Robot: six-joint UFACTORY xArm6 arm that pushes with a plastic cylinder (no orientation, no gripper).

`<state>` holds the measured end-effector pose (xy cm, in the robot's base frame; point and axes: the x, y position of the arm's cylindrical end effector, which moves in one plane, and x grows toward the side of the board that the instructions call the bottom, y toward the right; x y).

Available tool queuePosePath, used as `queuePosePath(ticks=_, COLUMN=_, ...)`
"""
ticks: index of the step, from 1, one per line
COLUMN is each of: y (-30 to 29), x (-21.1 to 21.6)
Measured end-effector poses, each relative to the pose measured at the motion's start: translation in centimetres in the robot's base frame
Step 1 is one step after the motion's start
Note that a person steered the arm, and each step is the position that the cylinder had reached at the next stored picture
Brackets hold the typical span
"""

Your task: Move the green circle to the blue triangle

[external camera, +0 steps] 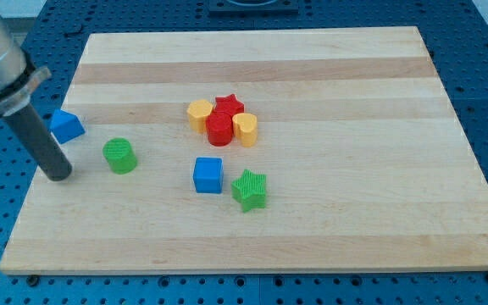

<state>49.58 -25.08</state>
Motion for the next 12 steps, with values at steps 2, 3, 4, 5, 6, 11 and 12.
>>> queuePosePath(ticks=2, y=5.3, x=-0.2)
queuePosePath(ticks=3, y=5.3, x=-0.2)
queuePosePath(ticks=4, y=5.0, x=-0.2)
queuePosePath(ticks=5, y=5.0, x=0.7)
queuePosePath(ticks=6, y=5.0, x=1.2)
queuePosePath(ticks=11, y=7.7, x=0.5)
queuePosePath(ticks=12, y=10.5, x=1.2)
